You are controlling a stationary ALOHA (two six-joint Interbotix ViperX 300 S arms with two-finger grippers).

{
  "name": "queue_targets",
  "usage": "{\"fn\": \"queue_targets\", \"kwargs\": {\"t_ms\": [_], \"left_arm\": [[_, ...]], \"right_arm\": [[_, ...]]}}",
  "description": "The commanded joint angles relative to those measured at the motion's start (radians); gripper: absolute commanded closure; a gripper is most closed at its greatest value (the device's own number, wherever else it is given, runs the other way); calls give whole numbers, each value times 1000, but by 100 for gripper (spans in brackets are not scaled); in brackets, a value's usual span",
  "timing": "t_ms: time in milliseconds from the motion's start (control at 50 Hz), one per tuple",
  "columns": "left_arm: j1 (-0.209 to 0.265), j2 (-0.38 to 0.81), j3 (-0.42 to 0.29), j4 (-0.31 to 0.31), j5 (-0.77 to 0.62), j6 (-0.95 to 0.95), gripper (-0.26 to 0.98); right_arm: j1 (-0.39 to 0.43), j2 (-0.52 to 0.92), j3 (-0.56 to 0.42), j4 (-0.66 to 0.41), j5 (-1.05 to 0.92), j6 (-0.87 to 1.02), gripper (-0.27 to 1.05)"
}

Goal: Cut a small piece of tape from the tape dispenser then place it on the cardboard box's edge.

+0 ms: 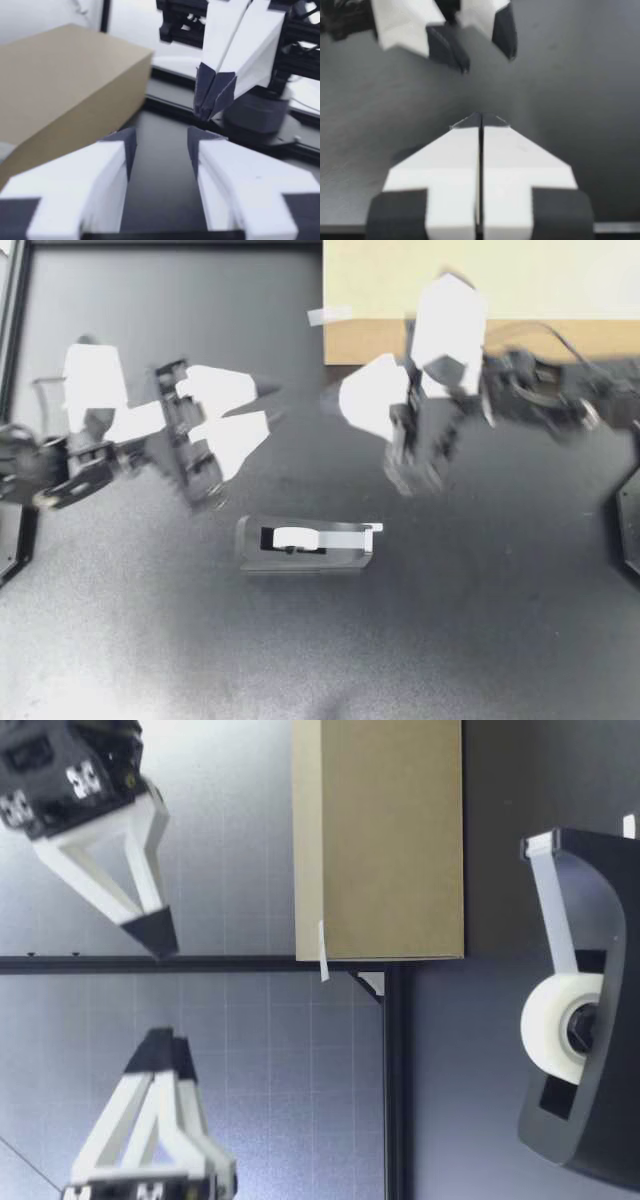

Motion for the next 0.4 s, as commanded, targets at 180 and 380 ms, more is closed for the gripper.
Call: {"fn": "queue_targets", "kwargs": {"t_ms": [180, 380], "left_arm": [[-46, -57, 14, 123, -5, -9, 38], [-46, -64, 14, 137, -5, -6, 38]], "right_arm": [[71, -87, 69, 3, -97, 51, 94], [110, -109, 103, 3, -167, 51, 94]]}}
